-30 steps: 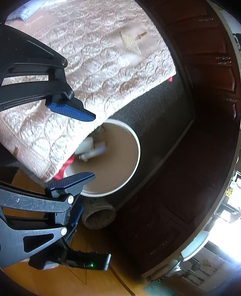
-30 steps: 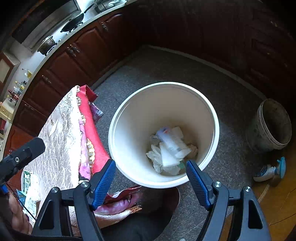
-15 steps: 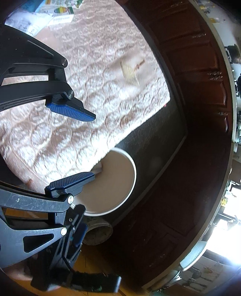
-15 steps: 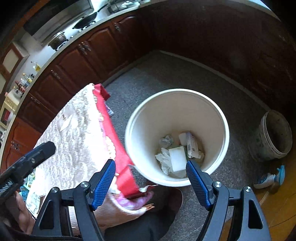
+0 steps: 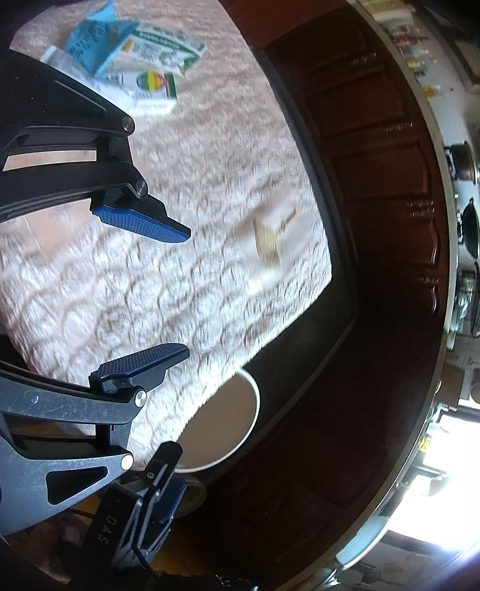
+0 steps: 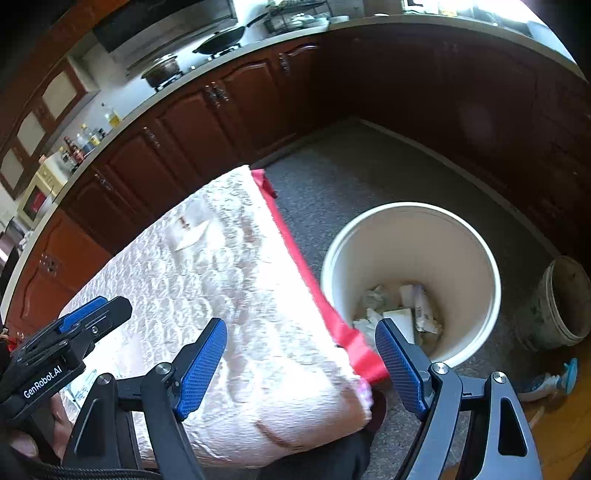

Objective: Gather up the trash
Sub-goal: 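Move both open tools back over the table, then lower both tools toward the pile of snack packages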

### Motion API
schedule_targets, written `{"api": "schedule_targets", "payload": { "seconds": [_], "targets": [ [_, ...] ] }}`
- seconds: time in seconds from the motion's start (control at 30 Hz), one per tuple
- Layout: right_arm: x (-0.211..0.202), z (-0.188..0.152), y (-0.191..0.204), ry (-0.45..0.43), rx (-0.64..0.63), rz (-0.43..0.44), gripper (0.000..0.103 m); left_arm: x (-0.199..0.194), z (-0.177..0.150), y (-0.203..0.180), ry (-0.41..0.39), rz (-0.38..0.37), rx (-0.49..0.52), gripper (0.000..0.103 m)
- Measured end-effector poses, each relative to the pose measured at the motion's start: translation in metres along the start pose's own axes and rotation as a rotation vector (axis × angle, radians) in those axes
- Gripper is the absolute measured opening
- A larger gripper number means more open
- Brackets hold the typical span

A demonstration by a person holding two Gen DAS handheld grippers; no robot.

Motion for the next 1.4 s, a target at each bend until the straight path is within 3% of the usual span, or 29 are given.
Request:
{"api": "schedule_targets", "payload": {
  "seconds": [0.37,0.77,0.9,1.07,1.3,1.4],
  "targets": [
    [0.006,0.008,0.071,-0.018,-0.115,0.058,0.083,-0.029,-0.009,0.067,-0.020,0.064,-0.066,0.055],
    [0.042,-0.008,0.157,0.094,-0.226,0.206,0.085,-0.060,-0.026,0.195,0.009,0.151,-0.186,0.056],
    [0.051,-0.016,0.182,0.129,-0.279,0.234,0.085,-0.068,-0.031,0.237,0.011,0.195,-0.174,0.060],
    [0.059,-0.023,0.205,0.158,-0.318,0.268,0.085,-0.059,-0.037,0.276,0.060,0.288,-0.087,0.065],
    [0.077,-0.035,0.239,0.234,-0.341,0.332,0.085,-0.030,-0.049,0.285,0.152,0.318,0.000,0.065],
    [0.083,-0.039,0.250,0.254,-0.370,0.335,0.085,-0.025,-0.060,0.283,0.190,0.289,0.010,0.064]
  ]
}}
Point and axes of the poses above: each gripper's, at about its wrist camera, not at the fingertips, and x roughly the way its jaws point, y to its left, z to its top, the point moved 6 cm from there along x, roughly the way its jaws point, and after that the axes turned 11 degrees about -x, right-handed, at the moved point
